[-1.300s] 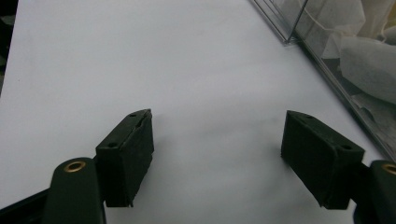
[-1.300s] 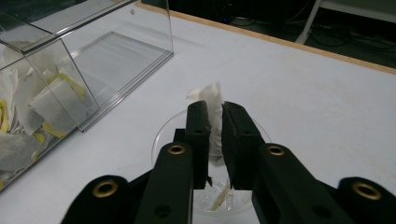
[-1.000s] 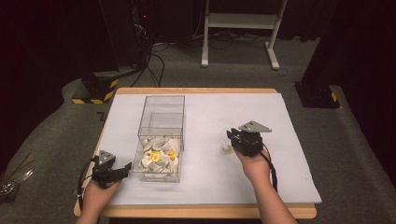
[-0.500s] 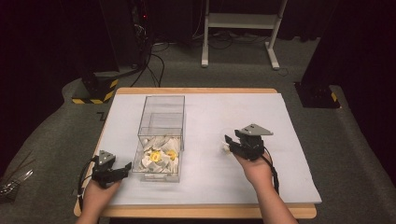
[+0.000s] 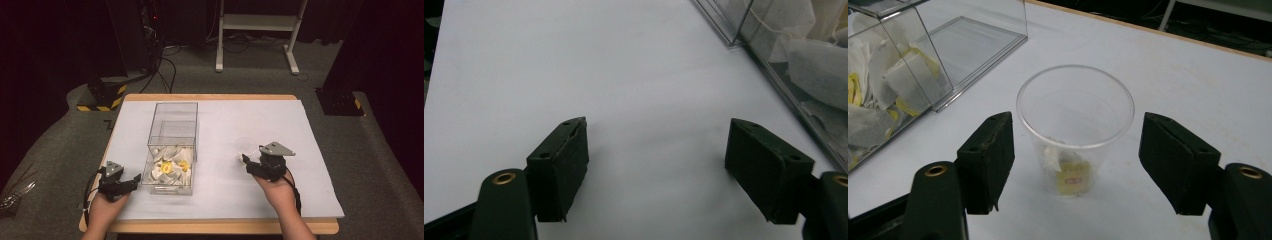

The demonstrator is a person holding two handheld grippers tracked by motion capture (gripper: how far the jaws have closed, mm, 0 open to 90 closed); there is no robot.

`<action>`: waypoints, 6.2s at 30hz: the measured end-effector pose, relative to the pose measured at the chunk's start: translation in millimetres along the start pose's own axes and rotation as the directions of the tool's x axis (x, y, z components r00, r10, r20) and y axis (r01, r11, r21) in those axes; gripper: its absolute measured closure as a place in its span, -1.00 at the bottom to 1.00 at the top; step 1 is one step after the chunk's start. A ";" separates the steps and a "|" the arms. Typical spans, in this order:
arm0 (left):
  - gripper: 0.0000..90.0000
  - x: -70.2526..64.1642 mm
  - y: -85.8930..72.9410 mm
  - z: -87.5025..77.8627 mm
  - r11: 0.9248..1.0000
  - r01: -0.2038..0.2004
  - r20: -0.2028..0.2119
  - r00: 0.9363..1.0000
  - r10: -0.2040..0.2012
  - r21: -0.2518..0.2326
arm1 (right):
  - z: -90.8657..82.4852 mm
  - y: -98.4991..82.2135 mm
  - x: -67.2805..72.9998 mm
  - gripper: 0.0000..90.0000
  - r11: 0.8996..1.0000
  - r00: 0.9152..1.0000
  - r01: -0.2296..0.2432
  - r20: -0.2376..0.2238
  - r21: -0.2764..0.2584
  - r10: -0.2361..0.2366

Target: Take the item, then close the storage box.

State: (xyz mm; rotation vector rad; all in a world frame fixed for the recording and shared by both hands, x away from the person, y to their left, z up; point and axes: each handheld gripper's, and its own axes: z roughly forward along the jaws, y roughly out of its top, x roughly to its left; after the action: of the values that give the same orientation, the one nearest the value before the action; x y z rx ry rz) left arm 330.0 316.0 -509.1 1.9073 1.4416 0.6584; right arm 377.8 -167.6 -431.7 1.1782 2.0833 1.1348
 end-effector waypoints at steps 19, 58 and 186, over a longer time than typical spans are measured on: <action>-0.43 -0.5 0.2 0.0 1.000 -0.002 -0.004 1.000 0.002 0.001 | -3.5 -57.9 -8.0 -0.36 0.996 0.999 -0.028 0.041 0.085 0.025; -0.59 -0.6 5.7 -21.8 0.999 -0.028 0.102 0.994 0.031 -0.032 | 4.2 -83.6 -8.0 -0.40 0.982 0.998 -0.019 0.063 0.186 0.007; -0.67 -53.2 17.0 -39.2 0.968 -0.036 0.136 0.988 0.072 -0.250 | 6.7 -82.0 -9.8 -0.43 0.979 0.998 -0.042 0.055 0.198 0.032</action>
State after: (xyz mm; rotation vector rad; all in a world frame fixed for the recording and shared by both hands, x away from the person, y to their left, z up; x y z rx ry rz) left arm 298.2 269.3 -470.8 1.7653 1.1630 0.6771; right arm 350.3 -196.4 -504.3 1.3290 2.1827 0.9181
